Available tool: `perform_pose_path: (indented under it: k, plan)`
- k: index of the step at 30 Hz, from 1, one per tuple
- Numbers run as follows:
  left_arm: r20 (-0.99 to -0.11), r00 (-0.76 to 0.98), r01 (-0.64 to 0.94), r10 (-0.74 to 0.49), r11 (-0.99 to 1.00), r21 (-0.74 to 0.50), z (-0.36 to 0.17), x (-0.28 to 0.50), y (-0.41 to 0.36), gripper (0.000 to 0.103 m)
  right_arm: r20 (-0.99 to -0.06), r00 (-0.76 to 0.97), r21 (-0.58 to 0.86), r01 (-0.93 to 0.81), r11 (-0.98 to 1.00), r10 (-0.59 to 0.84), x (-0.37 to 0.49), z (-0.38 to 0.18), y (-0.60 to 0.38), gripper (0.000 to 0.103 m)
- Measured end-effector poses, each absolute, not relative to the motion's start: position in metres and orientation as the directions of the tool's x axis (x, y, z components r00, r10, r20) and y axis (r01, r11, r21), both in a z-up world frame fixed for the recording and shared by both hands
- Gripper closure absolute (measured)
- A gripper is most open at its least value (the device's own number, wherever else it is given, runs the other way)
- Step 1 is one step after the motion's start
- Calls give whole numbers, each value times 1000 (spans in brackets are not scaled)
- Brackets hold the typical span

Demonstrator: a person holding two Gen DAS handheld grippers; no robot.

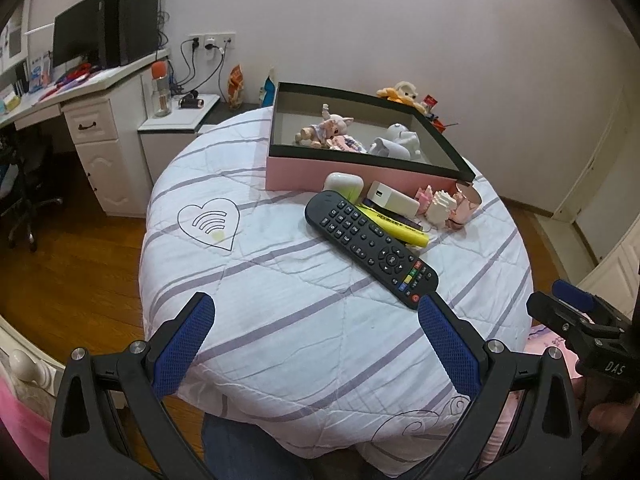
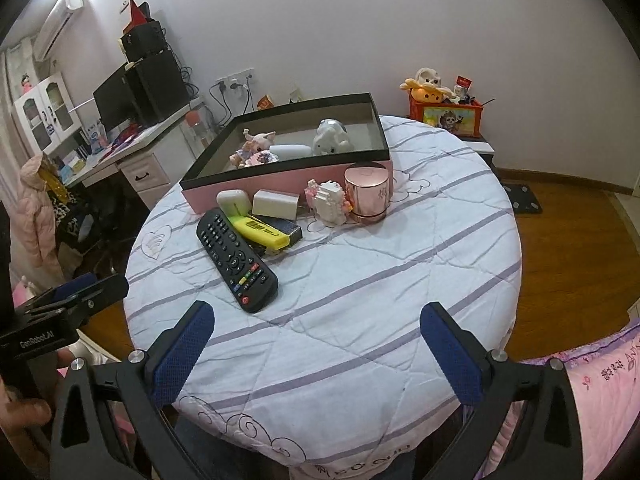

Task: Organize rigid objects
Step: 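Withdraw both tools from the box toward the remaining objects, then grasp the black TV remote with the left tool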

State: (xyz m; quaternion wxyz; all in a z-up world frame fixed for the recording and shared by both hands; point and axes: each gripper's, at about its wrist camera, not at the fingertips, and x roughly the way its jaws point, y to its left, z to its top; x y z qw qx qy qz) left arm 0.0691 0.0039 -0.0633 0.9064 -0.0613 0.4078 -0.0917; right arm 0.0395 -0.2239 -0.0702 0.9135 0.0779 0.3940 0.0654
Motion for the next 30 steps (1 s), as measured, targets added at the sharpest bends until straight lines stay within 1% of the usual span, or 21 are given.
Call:
perform_pose_path:
  k: [19, 30]
  plan:
    - [-737, 637, 115, -225, 974, -197, -68, 72, -1, 0, -717, 674, 197, -45, 979, 175, 42, -72, -226, 0]
    - [-738, 634, 123, -231, 972, -199, -70, 91, -28, 0, -708, 686, 187, -46, 981, 167, 51, -66, -231, 0]
